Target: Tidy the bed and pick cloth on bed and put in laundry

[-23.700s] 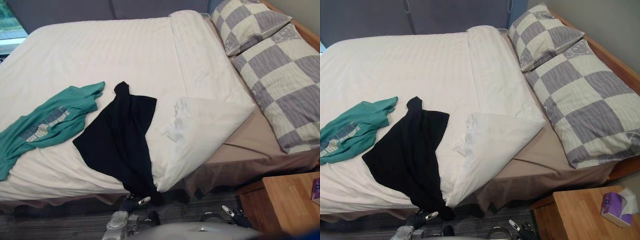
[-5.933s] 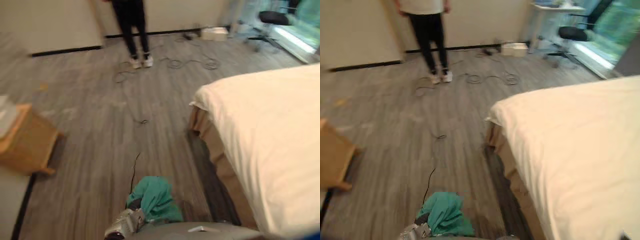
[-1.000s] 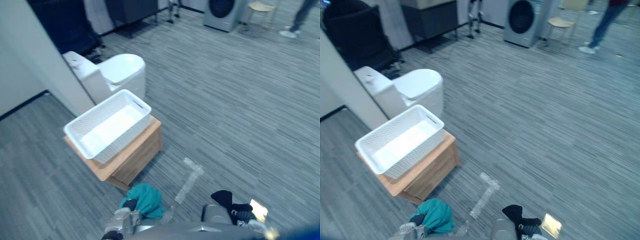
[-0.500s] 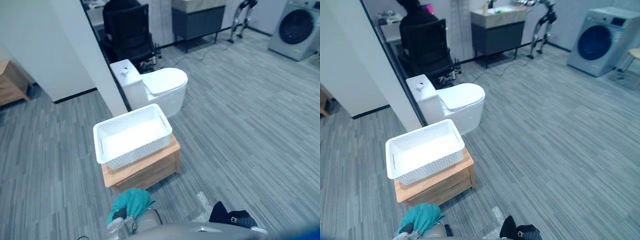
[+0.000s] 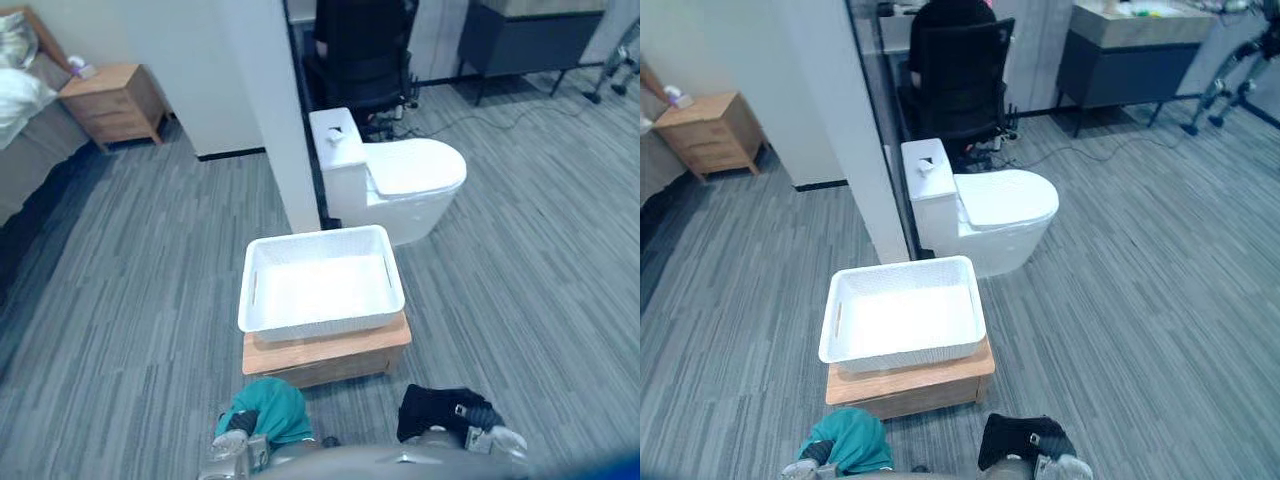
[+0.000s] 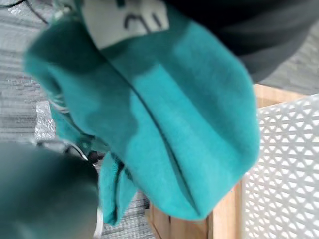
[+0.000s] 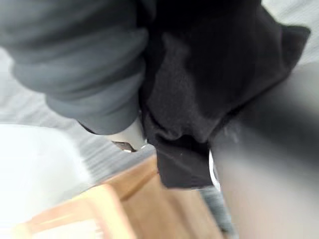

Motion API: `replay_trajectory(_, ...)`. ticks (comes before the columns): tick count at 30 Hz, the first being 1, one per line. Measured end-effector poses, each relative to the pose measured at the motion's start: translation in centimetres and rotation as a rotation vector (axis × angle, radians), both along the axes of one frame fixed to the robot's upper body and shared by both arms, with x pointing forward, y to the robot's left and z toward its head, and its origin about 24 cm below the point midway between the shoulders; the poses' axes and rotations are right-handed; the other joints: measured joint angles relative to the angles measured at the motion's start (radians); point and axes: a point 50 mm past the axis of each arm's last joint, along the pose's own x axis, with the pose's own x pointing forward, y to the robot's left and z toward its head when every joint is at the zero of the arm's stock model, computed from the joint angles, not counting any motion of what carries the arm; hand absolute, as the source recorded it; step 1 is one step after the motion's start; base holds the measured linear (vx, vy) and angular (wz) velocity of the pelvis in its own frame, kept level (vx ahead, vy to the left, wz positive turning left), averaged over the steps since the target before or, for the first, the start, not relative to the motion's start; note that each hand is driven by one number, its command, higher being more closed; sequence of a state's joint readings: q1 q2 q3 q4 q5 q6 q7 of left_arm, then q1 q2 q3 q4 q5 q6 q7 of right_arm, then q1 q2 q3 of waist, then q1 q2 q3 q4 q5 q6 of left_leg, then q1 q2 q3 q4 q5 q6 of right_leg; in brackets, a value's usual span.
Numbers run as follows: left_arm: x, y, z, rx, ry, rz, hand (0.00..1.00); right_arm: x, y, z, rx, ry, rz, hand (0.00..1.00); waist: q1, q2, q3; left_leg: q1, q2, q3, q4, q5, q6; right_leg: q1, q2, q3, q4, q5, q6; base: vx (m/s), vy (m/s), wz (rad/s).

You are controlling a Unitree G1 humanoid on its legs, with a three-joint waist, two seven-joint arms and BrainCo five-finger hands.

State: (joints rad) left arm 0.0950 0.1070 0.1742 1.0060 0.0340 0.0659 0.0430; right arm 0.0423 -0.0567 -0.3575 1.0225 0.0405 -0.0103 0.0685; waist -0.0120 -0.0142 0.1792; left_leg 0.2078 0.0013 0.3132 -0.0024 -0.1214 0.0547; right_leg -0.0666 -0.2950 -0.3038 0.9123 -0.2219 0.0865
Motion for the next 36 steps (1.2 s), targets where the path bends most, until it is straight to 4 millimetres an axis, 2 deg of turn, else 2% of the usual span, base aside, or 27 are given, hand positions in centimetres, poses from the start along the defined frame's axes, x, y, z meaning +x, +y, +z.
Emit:
replay_trajectory(1,0.2,0.1,0.1,0.011,0.004,-0.022,1.00,-0.2,0.1,-0.1,0.011,-0.003,-0.016,1.00,-0.001,0.000,0.006,0.001,0.033,-0.047,0.009,-0.010,-0.014,-0.033,0.051,0.024,-0.067,-0.049,-0.007,-0.13,-0.006,1.17)
replay_trajectory(2,0.5,0.1,0.1,0.015,0.004,-0.034,1.00,-0.5,0.2,-0.2,0.018,0.000,-0.028,1.00,-0.002,0.003,0.007,0.001,0.050,-0.072,0.009,-0.012,-0.022,-0.045,0.080,0.041,-0.118,-0.056,-0.009,-0.14,-0.020,1.33)
replay_trajectory(3,0.4,0.2,0.1,0.017,0.013,-0.041,1.00,-1.2,0.4,-0.3,0.036,0.008,-0.060,1.00,-0.002,0.003,0.006,0.002,0.075,-0.119,0.007,-0.003,-0.048,-0.063,0.140,0.087,-0.247,-0.063,0.004,-0.14,-0.025,1.35)
replay_trajectory(4,0.2,0.6,0.1,0.019,0.023,-0.049,1.00,-1.8,0.4,-0.5,0.043,0.021,-0.076,1.00,-0.002,-0.017,0.001,0.000,0.068,-0.154,0.006,-0.004,-0.073,-0.056,0.167,0.156,-0.429,-0.030,0.027,-0.15,-0.038,1.26)
replay_trajectory(5,0.1,1.1,0.1,0.030,0.029,-0.062,1.00,-2.5,0.6,-0.7,0.052,0.039,-0.086,1.00,-0.002,-0.043,-0.008,0.001,0.048,-0.161,0.006,-0.006,-0.083,-0.044,0.162,0.185,-0.536,0.047,0.009,-0.01,-0.122,0.96)
replay_trajectory(6,-0.3,0.7,-0.1,0.020,0.054,-0.069,1.00,-3.0,0.7,-0.9,0.065,0.060,-0.107,1.00,0.005,-0.040,0.002,0.023,0.060,-0.167,0.003,-0.018,-0.109,-0.018,0.159,0.172,-0.561,0.068,-0.028,0.16,-0.137,0.57)
replay_trajectory(7,-0.7,-0.1,-0.4,-0.005,0.057,-0.067,1.00,-3.1,0.3,-0.9,0.060,0.062,-0.126,1.00,0.005,-0.012,-0.004,0.018,0.085,-0.123,0.009,-0.017,-0.121,0.002,0.184,0.167,-0.585,0.074,-0.032,0.25,-0.127,0.41)
replay_trajectory(9,-1.3,-0.9,-0.6,-0.027,0.064,-0.058,1.00,-2.8,-0.3,-0.8,0.056,0.051,-0.140,1.00,-0.001,0.025,-0.004,0.040,0.105,-0.068,0.003,-0.012,-0.133,0.047,0.205,0.148,-0.620,0.065,-0.047,0.23,-0.033,0.20)
replay_trajectory(10,-1.4,-1.0,-0.6,-0.034,0.064,-0.051,1.00,-2.9,-0.4,-0.8,0.058,0.057,-0.143,1.00,0.000,0.032,-0.008,0.051,0.110,-0.060,0.004,-0.008,-0.140,0.064,0.211,0.149,-0.632,0.063,-0.051,0.26,-0.037,-0.02)
replay_trajectory(13,-1.3,-0.9,-0.5,-0.029,0.042,-0.062,1.00,-2.5,-0.2,-0.8,0.068,0.068,-0.124,1.00,0.005,0.032,-0.011,0.061,0.111,-0.048,0.035,-0.005,-0.143,0.105,0.216,0.154,-0.679,0.063,-0.052,0.16,-0.022,-0.18)
replay_trajectory(15,-1.1,-0.6,-0.4,-0.016,0.030,-0.076,1.00,-2.6,-0.1,-0.8,0.072,0.084,-0.114,1.00,0.002,0.018,-0.011,0.054,0.106,-0.046,0.054,-0.005,-0.143,0.117,0.208,0.153,-0.697,0.065,-0.049,0.05,0.016,0.00)
replay_trajectory(17,-1.0,0.1,-0.2,0.003,0.024,-0.086,1.00,-3.6,0.4,-1.2,0.096,0.135,-0.130,1.00,0.002,-0.006,-0.008,0.034,0.105,-0.043,0.109,-0.005,-0.143,0.149,0.189,0.141,-0.725,0.070,-0.039,-0.01,0.033,0.26)
replay_trajectory(19,-1.0,0.4,-0.2,0.010,0.021,-0.089,1.00,-4.5,0.6,-1.4,0.108,0.162,-0.143,1.00,0.002,-0.020,-0.020,0.006,0.102,-0.036,0.154,-0.005,-0.143,0.158,0.177,0.132,-0.738,0.079,-0.030,-0.04,0.028,0.29)
replay_trajectory(22,-1.2,0.5,-0.2,0.007,0.014,-0.101,1.00,-5.0,0.7,-1.5,0.117,0.186,-0.152,1.00,0.002,-0.027,-0.031,-0.018,0.105,-0.021,0.181,-0.005,-0.143,0.158,0.172,0.129,-0.746,0.083,-0.029,-0.06,-0.003,0.14)
replay_trajectory(29,-2.1,0.1,-0.4,-0.038,0.018,-0.114,1.00,-5.4,0.3,-1.5,0.117,0.204,-0.183,1.00,-0.004,-0.007,-0.040,-0.013,0.130,-0.018,0.170,-0.006,-0.142,0.135,0.213,0.197,-0.763,0.114,-0.042,-0.09,-0.060,-0.20)
replay_trajectory(31,-2.0,-0.4,-0.4,-0.063,0.016,-0.148,1.00,-5.6,-0.3,-1.5,0.099,0.202,-0.192,1.00,-0.026,0.012,-0.051,0.004,0.131,-0.004,0.081,-0.009,-0.144,0.102,0.228,0.206,-0.770,0.118,-0.041,-0.13,-0.011,-0.17)
replay_trajectory(32,-1.9,-0.9,-0.5,-0.080,0.019,-0.176,1.00,-5.6,-0.5,-1.4,0.089,0.197,-0.193,1.00,-0.036,0.036,-0.050,0.023,0.131,0.007,0.023,-0.010,-0.145,0.094,0.236,0.205,-0.770,0.120,-0.038,-0.15,0.064,0.03)
replay_trajectory(33,-1.7,-1.4,-0.5,-0.096,0.020,-0.218,1.00,-5.7,-0.7,-1.4,0.079,0.193,-0.203,1.00,-0.048,0.039,-0.048,0.046,0.113,0.013,-0.040,0.011,-0.156,0.090,0.229,0.207,-0.771,0.130,-0.031,-0.18,0.097,0.08)
replay_trajectory(36,-1.2,-1.8,-0.5,-0.121,0.020,-0.272,1.00,-6.8,-0.7,-1.5,0.072,0.198,-0.218,1.00,-0.052,0.036,-0.050,0.057,0.079,0.014,-0.099,0.044,-0.133,0.073,0.205,0.210,-0.773,0.140,-0.006,-0.16,0.090,0.01)
